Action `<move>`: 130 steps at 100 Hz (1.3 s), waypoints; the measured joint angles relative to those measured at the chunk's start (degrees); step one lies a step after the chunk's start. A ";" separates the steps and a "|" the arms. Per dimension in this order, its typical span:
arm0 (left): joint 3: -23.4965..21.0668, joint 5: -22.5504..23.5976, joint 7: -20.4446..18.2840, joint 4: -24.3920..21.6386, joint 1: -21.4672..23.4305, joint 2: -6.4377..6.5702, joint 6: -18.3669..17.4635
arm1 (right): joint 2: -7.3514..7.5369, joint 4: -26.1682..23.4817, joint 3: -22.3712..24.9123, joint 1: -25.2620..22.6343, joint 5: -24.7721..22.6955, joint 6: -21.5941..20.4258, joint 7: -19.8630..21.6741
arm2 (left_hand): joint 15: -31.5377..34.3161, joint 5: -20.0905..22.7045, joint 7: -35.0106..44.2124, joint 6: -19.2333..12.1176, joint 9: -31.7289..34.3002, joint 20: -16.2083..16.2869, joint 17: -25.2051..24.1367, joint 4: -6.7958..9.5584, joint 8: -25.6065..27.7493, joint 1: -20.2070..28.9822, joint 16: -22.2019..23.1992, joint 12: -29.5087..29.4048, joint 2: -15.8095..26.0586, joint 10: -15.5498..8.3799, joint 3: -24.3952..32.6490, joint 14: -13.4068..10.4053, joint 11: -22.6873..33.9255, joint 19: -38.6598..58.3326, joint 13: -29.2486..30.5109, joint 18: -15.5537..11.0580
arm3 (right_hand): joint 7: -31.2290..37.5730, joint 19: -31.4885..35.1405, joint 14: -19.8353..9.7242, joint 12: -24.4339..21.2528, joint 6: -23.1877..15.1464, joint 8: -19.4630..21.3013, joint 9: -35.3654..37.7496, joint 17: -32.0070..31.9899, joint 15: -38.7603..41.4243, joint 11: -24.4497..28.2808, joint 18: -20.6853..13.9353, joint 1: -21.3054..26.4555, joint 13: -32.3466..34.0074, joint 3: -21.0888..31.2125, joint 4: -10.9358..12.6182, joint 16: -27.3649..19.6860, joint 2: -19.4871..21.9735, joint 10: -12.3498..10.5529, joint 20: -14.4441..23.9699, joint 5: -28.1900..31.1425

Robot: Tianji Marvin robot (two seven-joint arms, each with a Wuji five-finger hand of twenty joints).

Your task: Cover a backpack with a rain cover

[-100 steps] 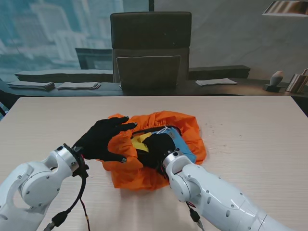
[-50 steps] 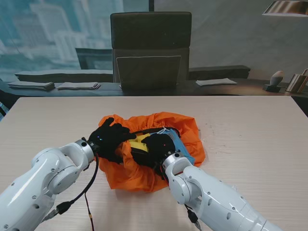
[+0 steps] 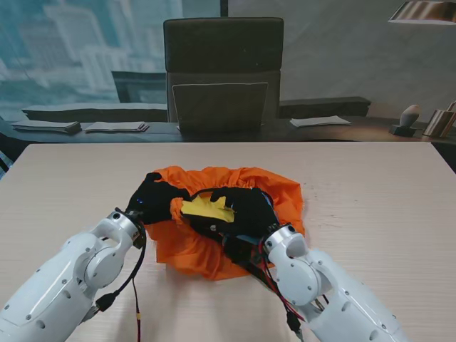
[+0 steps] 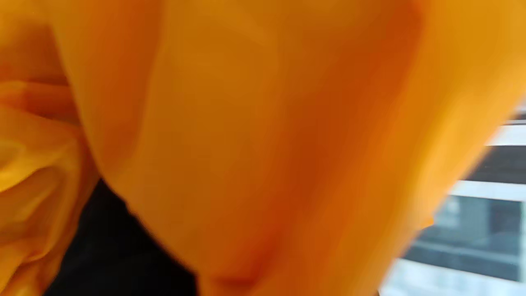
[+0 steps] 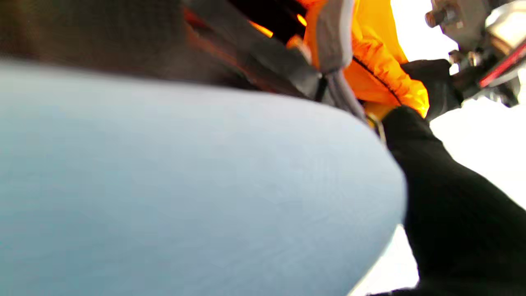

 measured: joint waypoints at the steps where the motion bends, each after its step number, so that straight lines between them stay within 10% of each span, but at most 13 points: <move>1: -0.11 -0.86 1.04 0.18 0.25 -0.11 0.01 | 0.06 -0.08 0.43 -0.17 -0.07 -0.59 -0.12 | -0.01 -0.01 0.00 0.00 0.00 0.13 0.08 0.00 0.35 0.06 0.00 -0.32 0.03 0.00 -0.01 -0.09 -0.03 0.19 0.00 -0.07 | 0.21 -0.02 -0.08 -0.35 -0.21 -0.46 -0.68 -0.45 -0.27 -0.03 -0.03 -0.10 -0.37 -1.14 0.00 -0.03 0.28 -0.35 0.25 -0.55; 15: -3.79 -8.92 5.01 0.78 4.06 -2.50 0.43 | 0.27 0.87 4.89 -1.29 -2.46 -7.32 -9.69 | 0.26 -0.65 0.04 0.85 0.00 2.33 2.24 0.00 3.66 2.19 -0.01 -1.24 0.05 1.02 -0.06 -0.12 -0.69 5.03 0.03 -1.87 | 0.38 -1.71 -1.51 -3.49 -1.41 -4.40 -5.17 -2.83 -1.34 0.59 -1.91 0.23 -4.23 -16.60 3.79 -0.57 8.15 -1.15 2.31 -2.25; 29: -5.26 -17.04 7.07 1.71 5.84 -3.81 0.42 | -0.98 9.29 6.80 1.31 -5.89 -12.51 -25.68 | 1.01 -0.66 0.41 1.80 -0.51 4.25 4.70 -0.06 4.06 4.28 -0.01 -1.24 -0.69 2.43 -0.06 0.79 -1.51 9.19 0.22 -4.11 | 1.48 -0.19 -1.60 -3.24 -1.90 -4.41 -5.12 -2.67 1.01 2.72 -2.34 0.23 -3.76 -17.46 5.19 0.05 9.88 -1.19 3.76 -2.23; 47: -6.28 -19.09 8.35 2.89 6.58 -4.41 -1.27 | -2.65 20.09 6.61 6.64 -5.79 -5.78 -34.41 | 1.77 -0.66 1.37 1.86 -0.51 5.09 7.65 -0.29 4.07 4.24 -0.83 -1.21 -2.26 2.84 2.70 0.92 -1.55 11.18 0.86 -6.89 | 3.92 4.01 0.17 -1.88 -0.63 -4.77 0.85 0.88 5.53 5.46 -2.19 0.29 -0.27 1.94 5.00 1.74 7.69 -0.31 3.95 5.66; 61: -6.42 -18.84 9.05 3.28 6.57 -4.77 -1.65 | -2.24 19.03 10.21 6.28 -0.91 -4.49 -17.81 | 2.44 -0.66 1.91 2.41 -0.50 5.23 8.22 -0.31 4.08 4.13 -0.87 -1.19 -2.73 2.98 3.96 1.21 -1.55 11.27 1.55 -7.68 | -0.67 3.22 1.23 -2.57 0.47 -5.98 0.76 -0.45 3.38 0.70 -1.85 2.09 -0.30 3.71 4.97 1.48 4.88 0.97 3.88 7.51; 69: -6.69 -16.97 9.14 3.27 6.65 -4.82 -1.58 | -0.18 18.92 11.46 6.03 -1.27 -12.76 -6.60 | 2.44 -0.66 1.95 2.67 -0.50 5.24 8.53 -0.31 4.08 4.12 -0.88 -1.19 -2.95 3.27 4.47 1.16 -1.55 11.28 1.55 -8.06 | -3.13 -0.29 -1.91 -5.20 -3.58 -6.34 -3.77 -4.16 -1.67 -3.05 -4.24 2.08 -6.23 0.73 4.91 -0.44 1.91 -0.68 3.80 4.35; 83: -6.49 -23.54 9.10 3.25 6.68 -5.06 -0.14 | 2.94 22.55 11.39 7.08 -11.76 -23.93 -6.41 | 3.04 -0.66 2.24 4.49 -0.50 5.51 9.07 -0.32 4.08 4.22 -0.88 -0.55 -3.32 4.34 5.72 1.99 -1.44 11.95 1.55 -8.07 | -5.33 -5.55 -6.45 -6.96 -4.83 -7.02 -10.11 -6.19 -8.72 -5.80 -6.78 -3.46 -10.45 1.72 3.74 -3.42 -1.46 -5.52 3.94 -5.32; 98: -6.35 -22.65 9.00 3.85 6.18 -5.35 0.63 | 4.73 16.15 16.94 4.10 -5.86 -25.64 10.71 | 3.13 -0.66 2.36 5.33 -0.44 5.80 9.61 -0.32 4.09 4.36 -0.88 -0.53 -3.32 5.01 5.75 2.57 -1.26 12.64 2.24 -8.07 | -9.03 -16.43 -8.61 -9.77 -1.33 -10.78 -16.57 -7.29 -21.83 -12.15 -6.86 -9.95 -14.30 5.78 1.41 -7.92 -6.09 -6.93 3.97 -12.06; 119: -6.36 -23.75 9.01 4.02 6.14 -5.57 1.19 | 7.11 10.21 16.48 2.09 -4.48 -24.91 15.57 | 3.13 -0.65 2.67 6.28 -0.44 5.81 10.04 -0.32 4.10 4.84 -0.88 -0.53 -3.32 5.57 5.75 3.05 -1.26 12.68 2.24 -8.07 | -15.51 -20.63 -9.65 -10.73 3.76 -13.52 -19.30 -7.93 -25.90 -14.21 -6.87 -14.19 -17.09 11.03 0.35 -9.30 -10.02 -7.01 4.69 -14.42; 130: -6.23 -25.05 8.90 4.01 6.12 -5.64 1.28 | 7.47 8.94 13.06 1.67 -13.43 -21.89 8.59 | 3.13 -0.65 2.81 6.68 -0.45 5.81 10.10 -0.32 4.10 5.01 -0.88 -0.53 -3.32 5.71 5.75 3.19 -1.25 12.68 2.24 -8.07 | -16.62 -19.59 -9.68 -11.02 5.52 -13.41 -19.30 -7.93 -25.27 -13.88 -6.87 -16.65 -17.09 13.51 -0.67 -9.30 -12.37 -7.02 6.64 -14.42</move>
